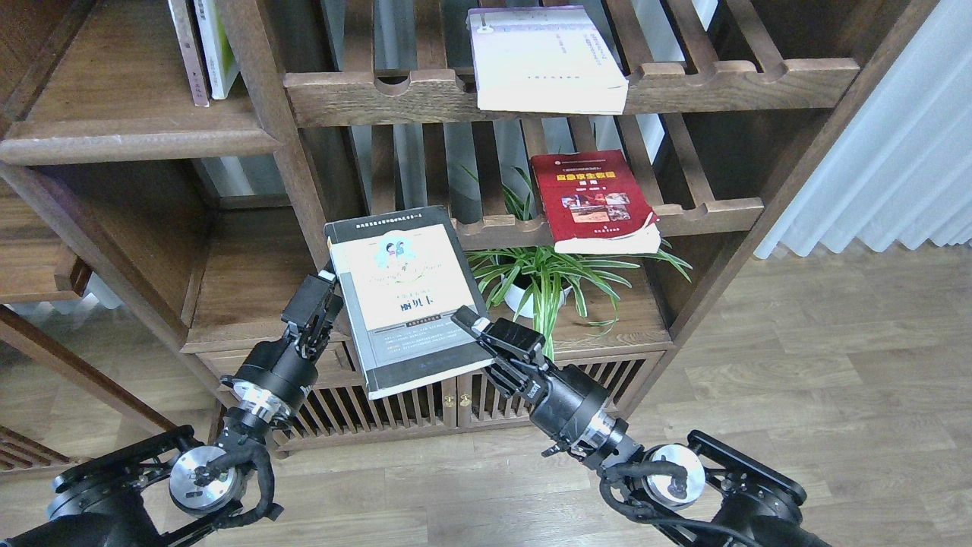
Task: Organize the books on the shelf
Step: 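Pull the grey-green book off the shelf toward the robot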
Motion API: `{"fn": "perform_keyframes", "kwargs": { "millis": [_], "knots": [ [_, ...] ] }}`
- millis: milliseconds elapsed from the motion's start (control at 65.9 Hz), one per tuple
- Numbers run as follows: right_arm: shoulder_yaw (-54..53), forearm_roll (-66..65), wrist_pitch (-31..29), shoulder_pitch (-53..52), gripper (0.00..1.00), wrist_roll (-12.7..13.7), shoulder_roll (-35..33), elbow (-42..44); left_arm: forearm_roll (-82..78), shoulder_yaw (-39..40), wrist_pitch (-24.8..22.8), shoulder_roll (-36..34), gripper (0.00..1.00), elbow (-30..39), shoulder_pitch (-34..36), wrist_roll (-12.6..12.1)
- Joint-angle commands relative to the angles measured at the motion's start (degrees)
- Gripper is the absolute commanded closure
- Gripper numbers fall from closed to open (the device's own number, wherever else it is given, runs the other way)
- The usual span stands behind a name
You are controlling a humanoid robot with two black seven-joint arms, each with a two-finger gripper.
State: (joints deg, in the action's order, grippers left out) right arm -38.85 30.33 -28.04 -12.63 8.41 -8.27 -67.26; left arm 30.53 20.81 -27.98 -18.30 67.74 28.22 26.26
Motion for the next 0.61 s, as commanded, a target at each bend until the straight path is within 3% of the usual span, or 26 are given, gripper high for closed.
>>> {"fn": "perform_keyframes", "kwargs": {
  "millis": [0, 592],
  "knots": [
    [0.09, -0.27, 0.04, 0.06, 0.96, 0.11, 0.18, 0.64, -0.12, -0.06, -0.02, 0.02, 0.07, 0.99, 0.08, -0.25],
    [-1.05, -0.01, 0.04, -0.03, 0.96, 0.11, 3.26, 4.24, -0.38, -4.63, -0.02, -10.79, 0.05, 3.80, -0.63, -0.95]
  ]
}}
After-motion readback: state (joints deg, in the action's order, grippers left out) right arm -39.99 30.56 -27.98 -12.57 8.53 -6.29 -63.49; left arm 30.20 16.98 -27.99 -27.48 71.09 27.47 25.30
